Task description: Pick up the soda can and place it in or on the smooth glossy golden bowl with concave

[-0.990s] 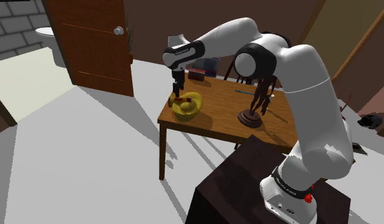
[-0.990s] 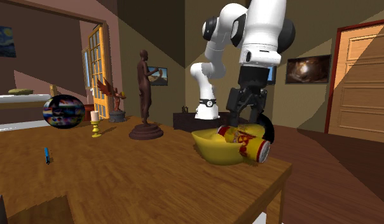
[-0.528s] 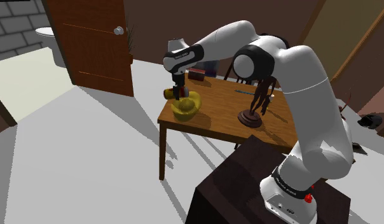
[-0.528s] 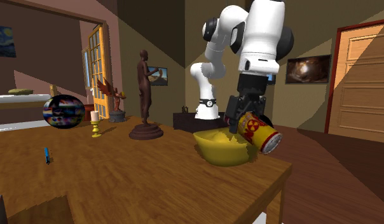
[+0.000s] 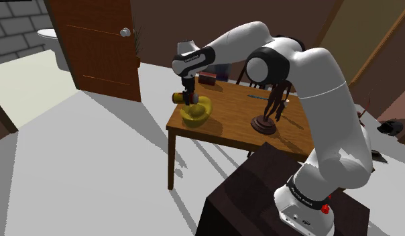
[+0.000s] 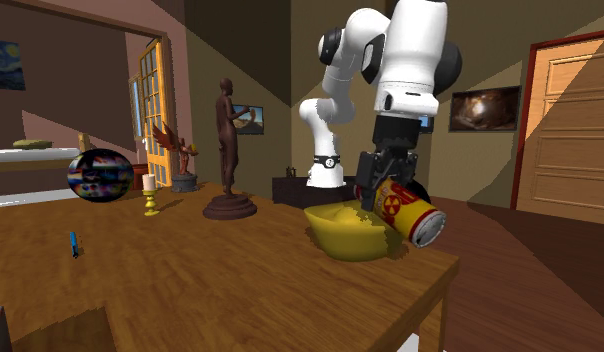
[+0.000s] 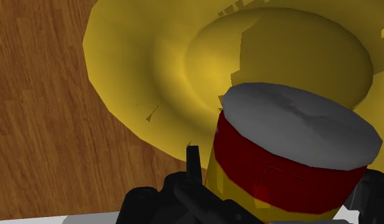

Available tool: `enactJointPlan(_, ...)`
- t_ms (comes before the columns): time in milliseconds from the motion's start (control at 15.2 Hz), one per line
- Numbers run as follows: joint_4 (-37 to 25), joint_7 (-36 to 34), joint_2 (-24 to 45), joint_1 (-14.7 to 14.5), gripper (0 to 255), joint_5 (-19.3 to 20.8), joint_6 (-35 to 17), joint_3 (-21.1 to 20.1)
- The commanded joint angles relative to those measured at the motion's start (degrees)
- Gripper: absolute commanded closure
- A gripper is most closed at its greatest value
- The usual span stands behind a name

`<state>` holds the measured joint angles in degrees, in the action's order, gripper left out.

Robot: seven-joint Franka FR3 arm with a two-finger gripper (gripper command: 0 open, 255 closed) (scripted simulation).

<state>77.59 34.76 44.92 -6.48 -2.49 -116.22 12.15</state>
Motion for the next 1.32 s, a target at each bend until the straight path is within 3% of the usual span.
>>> enactJointPlan(0, 0.1, 0.0, 0.0, 0.0, 255, 0.0, 0.0, 0.0)
enactJointPlan(264, 0.0, 0.0, 0.1, 0.0, 255, 0.0, 0.1, 0.0)
enactJointPlan(1254, -3.5, 0.3, -4.9, -0.2, 255, 0.7, 8.4, 0.5)
